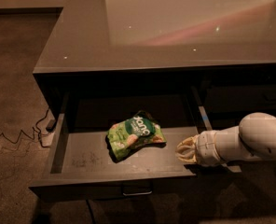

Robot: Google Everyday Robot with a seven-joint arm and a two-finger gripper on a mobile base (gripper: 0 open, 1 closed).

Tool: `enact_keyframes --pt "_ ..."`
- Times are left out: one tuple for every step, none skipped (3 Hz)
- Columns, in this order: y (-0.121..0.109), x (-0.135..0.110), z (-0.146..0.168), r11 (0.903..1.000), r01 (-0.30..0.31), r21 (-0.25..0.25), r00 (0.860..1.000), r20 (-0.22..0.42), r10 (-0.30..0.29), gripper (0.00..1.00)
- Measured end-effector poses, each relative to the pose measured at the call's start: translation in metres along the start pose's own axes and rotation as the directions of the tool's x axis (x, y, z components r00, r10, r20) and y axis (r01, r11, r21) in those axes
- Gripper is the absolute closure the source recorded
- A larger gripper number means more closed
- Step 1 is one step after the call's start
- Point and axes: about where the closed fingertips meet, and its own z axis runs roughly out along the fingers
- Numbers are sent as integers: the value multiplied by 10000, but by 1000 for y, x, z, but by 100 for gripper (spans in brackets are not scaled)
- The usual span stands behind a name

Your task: Open top drawer

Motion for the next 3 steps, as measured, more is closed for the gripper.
enact_keyframes --pt "0 0 0 10000 0 0 10000 0 0 82" --pt "0 0 0 10000 0 -1 10000 1 0 58" --pt "0 0 0 10000 0 -1 10000 1 0 35"
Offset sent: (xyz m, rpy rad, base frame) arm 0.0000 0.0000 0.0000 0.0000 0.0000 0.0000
